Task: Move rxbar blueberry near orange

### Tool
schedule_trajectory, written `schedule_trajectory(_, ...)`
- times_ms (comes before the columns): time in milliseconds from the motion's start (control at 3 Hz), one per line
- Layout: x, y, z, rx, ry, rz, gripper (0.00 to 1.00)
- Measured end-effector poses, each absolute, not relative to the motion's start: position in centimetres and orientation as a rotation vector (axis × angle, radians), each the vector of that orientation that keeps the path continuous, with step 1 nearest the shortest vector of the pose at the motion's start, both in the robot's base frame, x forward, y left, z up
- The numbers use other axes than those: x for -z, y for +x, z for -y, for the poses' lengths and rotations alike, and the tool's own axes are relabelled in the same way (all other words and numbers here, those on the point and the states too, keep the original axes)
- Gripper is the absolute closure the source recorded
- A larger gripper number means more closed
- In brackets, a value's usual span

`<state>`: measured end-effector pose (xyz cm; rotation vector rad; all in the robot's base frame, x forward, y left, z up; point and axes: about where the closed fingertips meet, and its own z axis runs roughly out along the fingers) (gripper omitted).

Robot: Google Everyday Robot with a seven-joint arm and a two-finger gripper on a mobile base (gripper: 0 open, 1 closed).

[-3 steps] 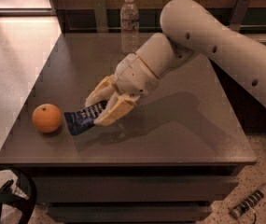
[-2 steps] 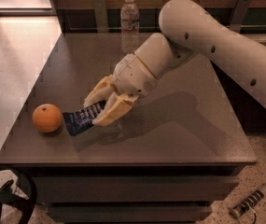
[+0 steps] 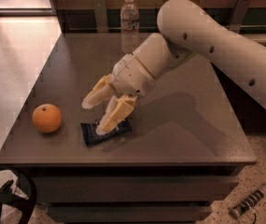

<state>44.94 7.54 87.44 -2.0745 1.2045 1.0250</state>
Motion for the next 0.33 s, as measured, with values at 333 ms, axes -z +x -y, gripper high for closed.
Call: schedule_trajectory(333, -87.44, 44.90, -7.66, -1.025, -2.076, -1.203, 0.00)
